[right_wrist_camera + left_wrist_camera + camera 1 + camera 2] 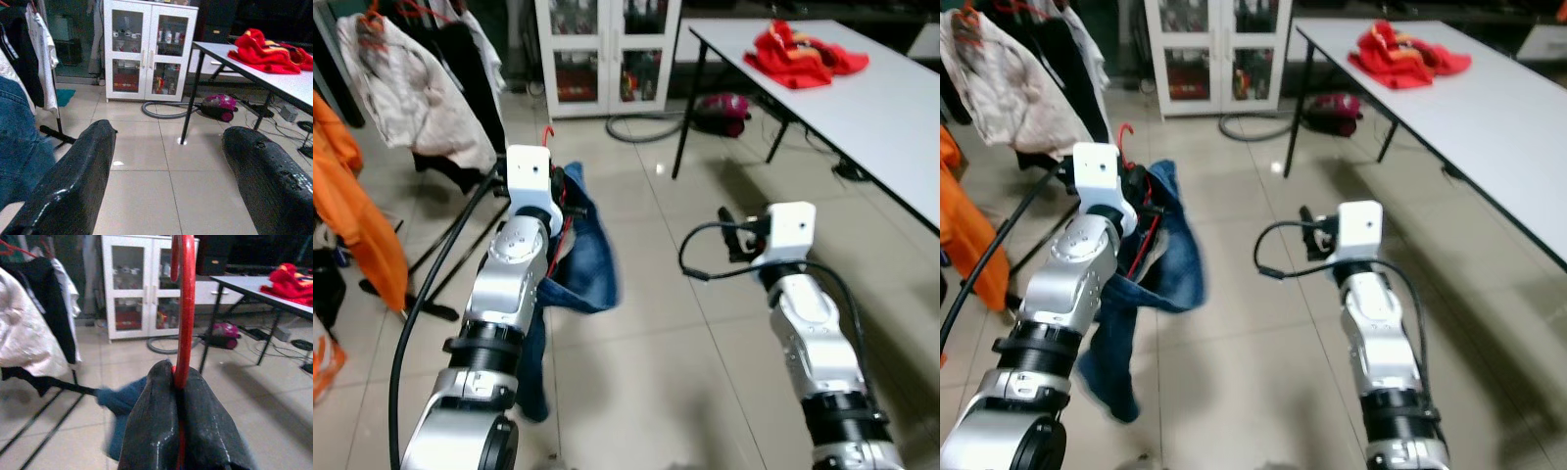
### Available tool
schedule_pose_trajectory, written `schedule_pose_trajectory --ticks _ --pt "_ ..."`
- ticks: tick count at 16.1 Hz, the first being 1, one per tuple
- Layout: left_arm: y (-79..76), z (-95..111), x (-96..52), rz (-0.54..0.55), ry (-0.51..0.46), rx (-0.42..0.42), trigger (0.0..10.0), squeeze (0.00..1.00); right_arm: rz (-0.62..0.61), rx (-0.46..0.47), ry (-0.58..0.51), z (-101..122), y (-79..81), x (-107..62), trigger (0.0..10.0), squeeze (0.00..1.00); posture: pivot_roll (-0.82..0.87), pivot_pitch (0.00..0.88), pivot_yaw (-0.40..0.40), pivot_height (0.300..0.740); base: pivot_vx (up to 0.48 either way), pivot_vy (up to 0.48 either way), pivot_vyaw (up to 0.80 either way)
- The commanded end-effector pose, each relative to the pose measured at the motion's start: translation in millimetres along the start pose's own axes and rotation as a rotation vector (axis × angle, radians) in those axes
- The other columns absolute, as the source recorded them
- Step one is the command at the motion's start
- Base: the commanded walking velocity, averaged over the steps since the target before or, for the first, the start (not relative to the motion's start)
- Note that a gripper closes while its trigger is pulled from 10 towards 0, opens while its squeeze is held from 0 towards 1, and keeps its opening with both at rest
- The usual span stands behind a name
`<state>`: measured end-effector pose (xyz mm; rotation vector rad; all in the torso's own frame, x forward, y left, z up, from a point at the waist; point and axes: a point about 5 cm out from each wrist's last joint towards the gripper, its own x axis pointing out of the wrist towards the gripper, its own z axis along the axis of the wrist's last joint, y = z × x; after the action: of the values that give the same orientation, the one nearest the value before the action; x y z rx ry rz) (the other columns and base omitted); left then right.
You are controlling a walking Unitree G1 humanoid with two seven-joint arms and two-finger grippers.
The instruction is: Hang hanger
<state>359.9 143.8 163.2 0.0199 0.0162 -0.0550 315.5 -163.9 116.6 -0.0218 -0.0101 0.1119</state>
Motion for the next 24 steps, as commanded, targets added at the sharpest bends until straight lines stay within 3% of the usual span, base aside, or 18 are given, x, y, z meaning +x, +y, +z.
schedule_pose_trajectory --ticks 1,24 --pt "7.4 10 1.0 0.028 -0.04 0.006 10.0 0.0 0.024 0.021 0.008 0 6.5 2.2 10.0 0.0 0.03 0.039 -0.031 0.74 0.461 0.0 0.0" --pt "6.5 -1 -0.2 0.02 -0.011 0.063 10.0 0.0 0.023 0.046 0.019 -2 5.9 7.3 10.0 0.0 0.04 0.015 -0.035 0.74 0.473 0.0 0.0"
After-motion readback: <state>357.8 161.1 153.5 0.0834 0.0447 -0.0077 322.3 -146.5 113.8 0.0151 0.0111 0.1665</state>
